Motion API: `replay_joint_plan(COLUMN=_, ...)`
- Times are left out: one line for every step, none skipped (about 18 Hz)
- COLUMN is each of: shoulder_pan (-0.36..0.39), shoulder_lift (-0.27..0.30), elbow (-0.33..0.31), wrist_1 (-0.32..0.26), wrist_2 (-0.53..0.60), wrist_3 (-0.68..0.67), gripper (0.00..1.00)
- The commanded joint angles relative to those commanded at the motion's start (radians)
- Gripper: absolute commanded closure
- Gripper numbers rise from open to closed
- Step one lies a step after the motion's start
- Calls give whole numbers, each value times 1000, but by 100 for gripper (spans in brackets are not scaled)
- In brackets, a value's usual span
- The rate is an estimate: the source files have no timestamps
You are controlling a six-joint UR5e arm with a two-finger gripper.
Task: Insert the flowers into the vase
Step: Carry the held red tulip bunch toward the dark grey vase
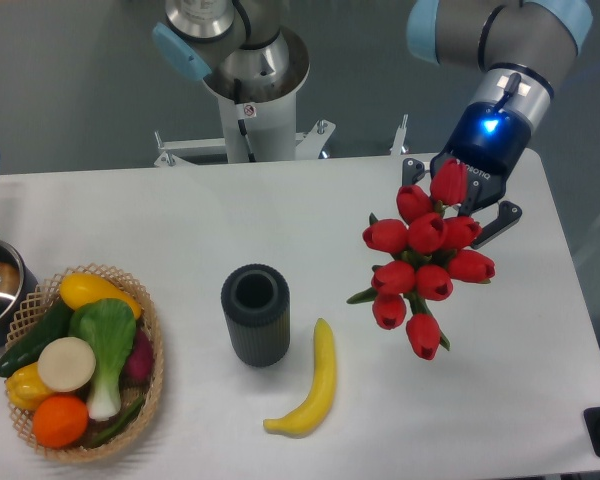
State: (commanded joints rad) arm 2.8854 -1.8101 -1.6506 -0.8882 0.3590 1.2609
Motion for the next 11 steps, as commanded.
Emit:
replay_joint_plan(shoulder_pan=-2, shoulder_lift=0, elbow=-3, wrist_1=2, wrist_2=0, wrist_3=2, gripper=63)
replay_joint_plan(shoulder_pan=-5, shoulder_lift=0, elbow=-8, wrist_1=2, wrist_2=0, wrist_3=3, gripper=63)
replay_joint_plan(shoulder_pan=-9, shoulder_lift=-2, elbow=-6, wrist_1=2, wrist_2=0, wrist_3=2, gripper=63)
replay_joint_plan(shoulder_pan=-9, shoulder_lift=-2, elbow=3, wrist_1=0, wrist_2=0, wrist_3=-2, gripper=63)
replay_joint_plan(shoulder_pan=-9, shoulder_lift=-2, elbow=0, wrist_1=0, wrist_2=0, wrist_3=0, gripper=63)
replay_joint_plan(shoulder_pan=-9, shoulder_lift=-2, elbow=-6, wrist_1=0, wrist_2=0, wrist_3=0, gripper=63)
replay_joint_plan(shoulder_pan=-9, shoulder_lift=-2, elbow=-3, wrist_1=0, wrist_2=-2, wrist_3=0, gripper=63)
replay_joint_plan(shoulder_pan=-11, shoulder_lift=-2, elbow=1, wrist_1=0, wrist_2=-11, wrist_3=0, gripper=63)
replay_joint_plan(shoulder_pan=-18, shoulder_lift=-5, elbow=5, wrist_1=2, wrist_2=-34, wrist_3=2, gripper=63)
replay_joint_plan(shoulder_pan=-26, shoulder_lift=-9, elbow=5, wrist_1=2, wrist_2=-58, wrist_3=3, gripper=63)
replay_joint_plan(shoulder_pan=-29, shoulder_lift=-12, elbow=5, wrist_1=3, wrist_2=-78, wrist_3=3, gripper=63)
